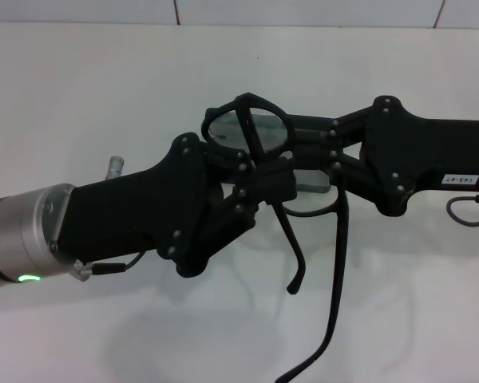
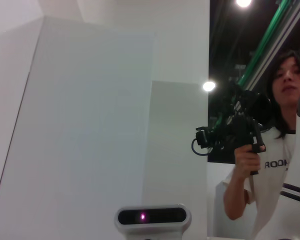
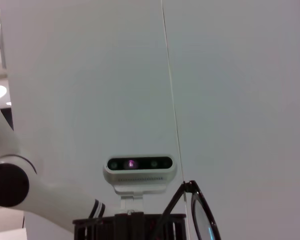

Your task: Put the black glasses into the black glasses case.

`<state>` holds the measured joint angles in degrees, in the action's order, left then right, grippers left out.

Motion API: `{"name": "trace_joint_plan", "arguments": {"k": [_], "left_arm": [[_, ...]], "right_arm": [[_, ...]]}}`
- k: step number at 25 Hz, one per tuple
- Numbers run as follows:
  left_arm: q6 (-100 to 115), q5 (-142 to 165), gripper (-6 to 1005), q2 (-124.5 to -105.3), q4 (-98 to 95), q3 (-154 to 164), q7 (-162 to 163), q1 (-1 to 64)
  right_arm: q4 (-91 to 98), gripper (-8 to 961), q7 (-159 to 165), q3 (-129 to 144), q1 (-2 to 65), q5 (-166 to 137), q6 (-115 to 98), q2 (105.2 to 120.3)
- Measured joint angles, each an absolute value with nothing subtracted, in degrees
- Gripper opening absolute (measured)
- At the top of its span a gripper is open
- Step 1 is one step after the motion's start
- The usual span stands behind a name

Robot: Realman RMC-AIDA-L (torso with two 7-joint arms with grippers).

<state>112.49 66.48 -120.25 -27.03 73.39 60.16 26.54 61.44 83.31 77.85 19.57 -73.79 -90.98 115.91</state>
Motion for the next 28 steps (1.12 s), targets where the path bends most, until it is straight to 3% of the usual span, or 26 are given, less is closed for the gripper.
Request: {"name": "trace_joint_plan", "arguments": {"k": [28], "left_arm": [[109.5,64.3,39,-120.37,-26.2,74.8,57.7,28.0]], "right_arm": [[54.0,43,79.5,76.0,21.9,-70.2,-93.8,115.84]]}}
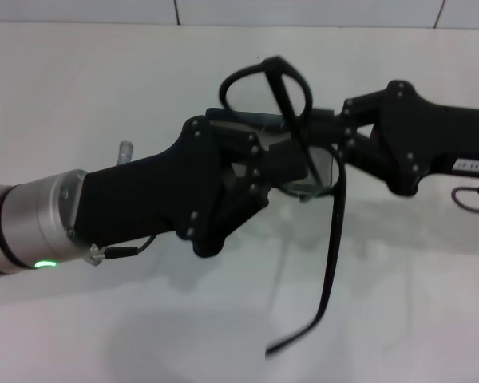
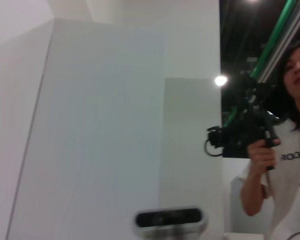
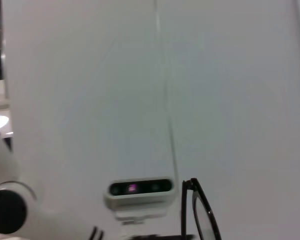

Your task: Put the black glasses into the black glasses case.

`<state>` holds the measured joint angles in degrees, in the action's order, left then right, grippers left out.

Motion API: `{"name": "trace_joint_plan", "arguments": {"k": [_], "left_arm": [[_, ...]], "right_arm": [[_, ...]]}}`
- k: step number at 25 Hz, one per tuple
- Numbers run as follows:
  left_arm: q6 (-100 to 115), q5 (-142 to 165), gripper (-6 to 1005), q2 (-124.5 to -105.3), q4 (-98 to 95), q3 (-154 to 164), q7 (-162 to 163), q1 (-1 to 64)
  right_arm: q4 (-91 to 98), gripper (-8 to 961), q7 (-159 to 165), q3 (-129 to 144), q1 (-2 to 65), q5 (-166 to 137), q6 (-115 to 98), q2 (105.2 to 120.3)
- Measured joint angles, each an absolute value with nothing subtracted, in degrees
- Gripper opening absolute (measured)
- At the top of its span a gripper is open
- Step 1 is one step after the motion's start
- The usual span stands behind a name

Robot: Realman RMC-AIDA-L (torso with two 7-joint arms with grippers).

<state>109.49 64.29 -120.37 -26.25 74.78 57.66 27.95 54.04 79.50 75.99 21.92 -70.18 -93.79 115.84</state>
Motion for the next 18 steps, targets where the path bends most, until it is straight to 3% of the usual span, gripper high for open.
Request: {"name": "trace_joint_plan", "arguments": {"k": [12,18], "left_arm": [[112.1,63.2,39,-119.74,-26.0,75.0,55.4,27.3],[111.4,66.3,39,-120.3,-25.4,77.5,55.7,30.8]], "right_arm": [[46.9,39,74.2,61.5,21.8,-63.7,-103.8,115.76],[46.2,40,69.8,63.4,23.9,-54.4,-106.5,116.08]]}}
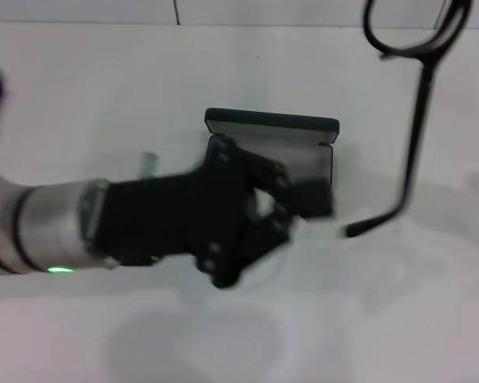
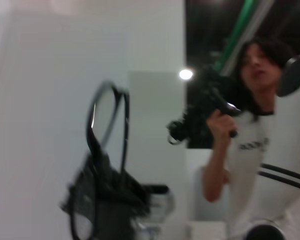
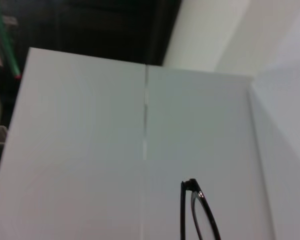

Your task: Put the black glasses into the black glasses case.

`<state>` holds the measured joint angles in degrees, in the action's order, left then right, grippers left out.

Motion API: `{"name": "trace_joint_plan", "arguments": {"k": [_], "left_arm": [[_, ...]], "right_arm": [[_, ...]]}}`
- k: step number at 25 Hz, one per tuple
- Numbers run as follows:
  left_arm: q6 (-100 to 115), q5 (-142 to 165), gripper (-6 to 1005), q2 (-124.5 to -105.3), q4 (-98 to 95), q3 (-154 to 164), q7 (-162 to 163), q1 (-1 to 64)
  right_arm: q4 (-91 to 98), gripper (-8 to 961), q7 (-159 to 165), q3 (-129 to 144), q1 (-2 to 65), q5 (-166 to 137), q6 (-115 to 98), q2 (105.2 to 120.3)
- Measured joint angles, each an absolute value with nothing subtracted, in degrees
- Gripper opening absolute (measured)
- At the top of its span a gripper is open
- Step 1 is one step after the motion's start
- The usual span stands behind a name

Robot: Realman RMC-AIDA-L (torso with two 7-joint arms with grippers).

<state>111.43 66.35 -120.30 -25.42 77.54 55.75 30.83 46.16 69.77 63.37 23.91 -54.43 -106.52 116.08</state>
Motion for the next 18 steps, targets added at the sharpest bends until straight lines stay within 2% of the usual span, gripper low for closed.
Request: {"name": "trace_joint_plan", "arguments": {"k": [4,9,18], "left_arm": [[109.0,62.4,39,-120.5,-24.5,84.8,55.1,33.4],[107.6,55.4,39,-120.57,-24.5,91.6,52.9,33.5],[107.9,49.9,39,-120.54,-24.8,92.7,51.3,31.6]], "right_arm": [[41.3,40,63.9,69.3,28.7,-51.0,-104.0,116.18],[33.9,40,57.0,72.9,33.5,-49.4,-101.8,116.2],[31.2,40,53.1,76.0,33.7,-49.2,-99.0,116.19]]}}
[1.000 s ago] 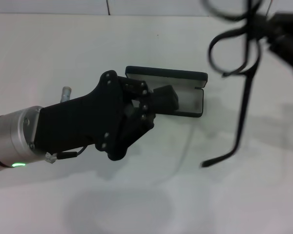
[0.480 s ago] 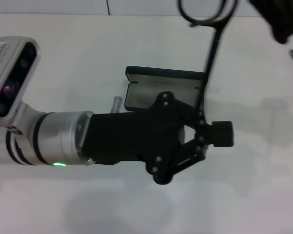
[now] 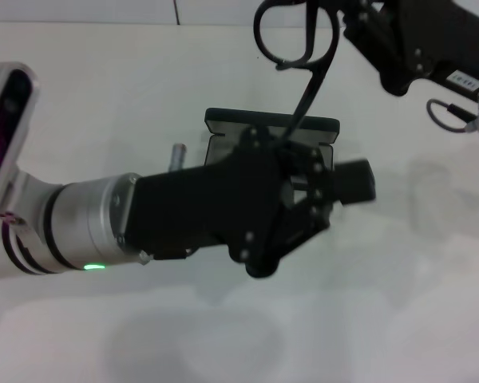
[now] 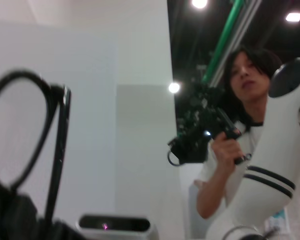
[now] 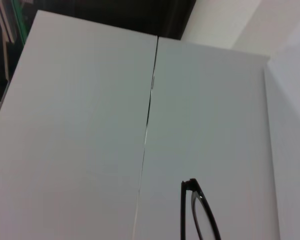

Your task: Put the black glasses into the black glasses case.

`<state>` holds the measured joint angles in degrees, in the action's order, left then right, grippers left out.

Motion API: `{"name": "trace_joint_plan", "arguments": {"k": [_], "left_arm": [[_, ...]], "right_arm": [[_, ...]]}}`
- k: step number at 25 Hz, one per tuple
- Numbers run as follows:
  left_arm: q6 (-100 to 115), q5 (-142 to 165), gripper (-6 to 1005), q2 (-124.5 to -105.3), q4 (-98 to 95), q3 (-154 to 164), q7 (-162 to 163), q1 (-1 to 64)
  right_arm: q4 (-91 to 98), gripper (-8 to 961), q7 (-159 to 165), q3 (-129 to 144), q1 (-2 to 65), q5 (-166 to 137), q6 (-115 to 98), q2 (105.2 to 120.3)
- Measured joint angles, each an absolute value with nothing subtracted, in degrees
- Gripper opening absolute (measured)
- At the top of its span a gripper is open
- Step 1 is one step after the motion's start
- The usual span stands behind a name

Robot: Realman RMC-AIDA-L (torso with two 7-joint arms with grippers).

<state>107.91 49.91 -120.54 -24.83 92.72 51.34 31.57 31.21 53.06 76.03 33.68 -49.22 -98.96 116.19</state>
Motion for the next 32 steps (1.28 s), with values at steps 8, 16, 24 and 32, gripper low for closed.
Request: {"name": "trace_joint_plan", "arguments": {"k": [8,16,24,32], "left_arm": [[107.5,45.6,39,-120.43,-24.1,92.4,51.4,30.8],[105.8,43.0,40,-120.32,-21.1,92.2,52.0,31.3],[104.5,42.6,39,-120.23,-20.5,92.2,52.1,31.4],[103.5,42.6,38,-120.13,-20.4,92.2,52.5,31.5]], "right_arm": [[31.1,39,51.8,80.0,32.7,-49.8,-95.2,116.19],[30.5,39,50.7,83.4,32.7,-49.9,-93.6,116.19],[30.5,39,50.6,84.8,33.0,-50.0,-92.7,116.19],[30.5,39,50.5,85.2,33.0,-50.1,-92.4,116.18]]}}
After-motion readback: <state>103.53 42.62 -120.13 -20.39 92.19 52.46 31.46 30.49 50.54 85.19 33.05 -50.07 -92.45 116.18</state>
